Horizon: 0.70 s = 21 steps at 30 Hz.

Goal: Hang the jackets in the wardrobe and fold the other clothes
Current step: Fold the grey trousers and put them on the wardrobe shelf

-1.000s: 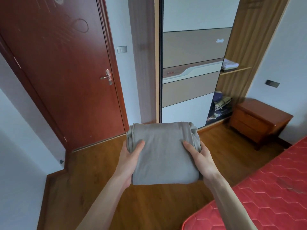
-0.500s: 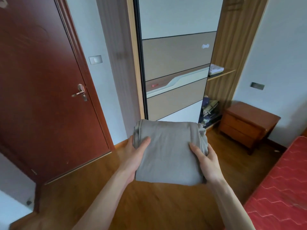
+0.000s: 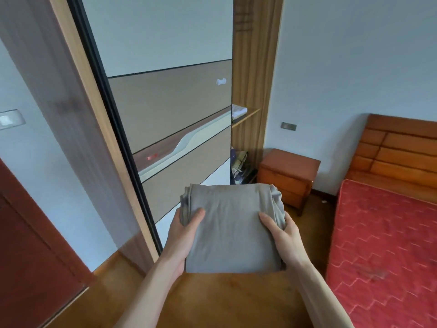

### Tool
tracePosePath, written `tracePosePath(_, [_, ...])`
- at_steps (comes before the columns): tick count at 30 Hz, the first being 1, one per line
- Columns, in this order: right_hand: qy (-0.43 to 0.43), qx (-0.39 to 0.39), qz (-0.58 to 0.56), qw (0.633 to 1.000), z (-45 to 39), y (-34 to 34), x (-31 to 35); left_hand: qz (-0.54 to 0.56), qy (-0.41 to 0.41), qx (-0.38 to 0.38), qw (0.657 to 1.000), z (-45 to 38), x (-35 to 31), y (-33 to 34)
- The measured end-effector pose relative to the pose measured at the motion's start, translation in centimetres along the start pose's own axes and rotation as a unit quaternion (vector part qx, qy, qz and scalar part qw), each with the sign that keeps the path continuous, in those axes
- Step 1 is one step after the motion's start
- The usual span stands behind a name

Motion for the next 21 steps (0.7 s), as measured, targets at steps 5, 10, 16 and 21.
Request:
tracePosePath(5, [-0.005, -0.063, -0.002, 0.998, -6.5, 1.5, 3.0, 0.003, -0.011, 0.06, 0.998, -9.4, -2.9, 1.4])
tracePosePath(10, [-0.012, -0.118, -0.006, 0.993, -11.7, 1.8, 4.4, -0.01, -0.019, 0.123, 0.992, -17.5, -4.3, 3.8])
tracePosePath(16, [-0.005, -0.163, -0.007, 0.987, -16.5, -0.6, 4.4, -0.024, -0.037, 0.156, 0.987, -24.5, -2.8, 8.1])
tracePosePath(21, [0.005, -0.191, -0.025, 0.981, -21.3, -2.9, 3.3, -0.035, -0.043, 0.181, 0.982, -29.8, -1.7, 12.5])
Point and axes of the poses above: each hand's wrist, its own z-axis away from the middle knuckle, its own y-axis out of the palm, x = y × z, the point moved 5 cm from there along -z, towards the middle knuckle, and after that the axes turned 7 degrees about z, right-handed, at the moved point
